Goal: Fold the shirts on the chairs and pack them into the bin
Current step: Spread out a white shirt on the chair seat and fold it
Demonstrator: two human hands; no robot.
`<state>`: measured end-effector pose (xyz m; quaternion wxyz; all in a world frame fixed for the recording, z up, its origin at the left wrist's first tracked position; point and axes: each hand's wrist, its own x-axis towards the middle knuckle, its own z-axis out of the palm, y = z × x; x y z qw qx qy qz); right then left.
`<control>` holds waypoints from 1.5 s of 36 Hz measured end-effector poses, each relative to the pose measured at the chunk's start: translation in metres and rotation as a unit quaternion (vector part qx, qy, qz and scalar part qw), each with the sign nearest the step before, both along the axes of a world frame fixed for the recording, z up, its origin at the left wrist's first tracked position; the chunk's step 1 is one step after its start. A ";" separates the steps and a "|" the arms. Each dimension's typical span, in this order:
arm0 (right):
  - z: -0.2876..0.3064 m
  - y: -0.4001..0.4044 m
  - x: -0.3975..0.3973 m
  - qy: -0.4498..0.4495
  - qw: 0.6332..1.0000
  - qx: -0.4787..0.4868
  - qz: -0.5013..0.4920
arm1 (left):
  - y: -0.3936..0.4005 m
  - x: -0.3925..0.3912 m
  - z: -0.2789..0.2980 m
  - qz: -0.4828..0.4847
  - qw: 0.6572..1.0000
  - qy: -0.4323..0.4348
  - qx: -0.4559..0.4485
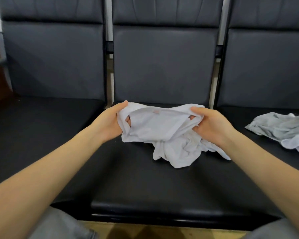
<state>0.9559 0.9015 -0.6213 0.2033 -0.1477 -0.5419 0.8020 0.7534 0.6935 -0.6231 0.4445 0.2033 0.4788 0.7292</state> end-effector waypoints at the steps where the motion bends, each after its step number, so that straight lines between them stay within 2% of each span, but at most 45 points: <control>1: 0.000 0.001 0.000 -0.011 1.000 0.019 -0.015 | 0.000 0.001 0.000 0.008 1.000 -0.013 0.006; 5: -0.003 0.001 0.003 -0.108 0.989 0.093 -0.043 | -0.003 0.000 0.001 0.046 0.997 -0.062 0.023; 8: -0.005 -0.003 0.005 -0.133 0.986 0.086 -0.060 | -0.003 -0.005 0.000 0.055 0.997 -0.046 0.005; 12: 0.002 -0.007 0.004 -0.044 0.996 -0.030 -0.074 | -0.002 -0.004 -0.002 0.049 0.998 0.011 -0.032; 15: 0.009 -0.008 0.006 0.025 0.990 -0.126 -0.055 | 0.000 0.002 -0.002 0.005 0.997 0.043 -0.056; 18: 0.011 -0.005 0.008 0.062 0.981 -0.178 -0.042 | 0.004 0.006 -0.001 -0.034 0.994 0.074 -0.071; 21: 0.014 -0.001 0.008 0.094 0.974 -0.198 -0.064 | 0.007 0.010 0.004 -0.047 0.995 0.088 -0.033; 26: 0.041 -0.002 0.001 0.116 0.977 -0.153 -0.097 | 0.015 0.006 0.022 0.032 0.993 0.110 0.038; 29: 0.076 -0.003 -0.003 0.109 0.981 -0.096 -0.129 | 0.025 0.006 0.056 0.077 0.983 0.142 0.085; 34: 0.161 -0.001 -0.004 0.227 0.967 -0.087 -0.071 | 0.037 0.012 0.143 0.126 0.953 0.219 0.169; 38: 0.236 -0.009 0.003 0.285 0.957 0.024 -0.045 | 0.038 0.035 0.220 0.162 0.927 0.224 0.254; 43: 0.326 -0.023 0.023 0.312 0.935 0.106 -0.128 | 0.031 0.064 0.307 0.237 0.901 0.206 0.300; 49: 0.416 -0.045 0.053 0.369 0.902 0.100 -0.202 | 0.010 0.100 0.399 0.276 0.875 0.198 0.345; 54: 0.466 -0.056 0.071 0.417 0.880 0.101 -0.205 | -0.013 0.120 0.460 0.213 0.888 0.161 0.374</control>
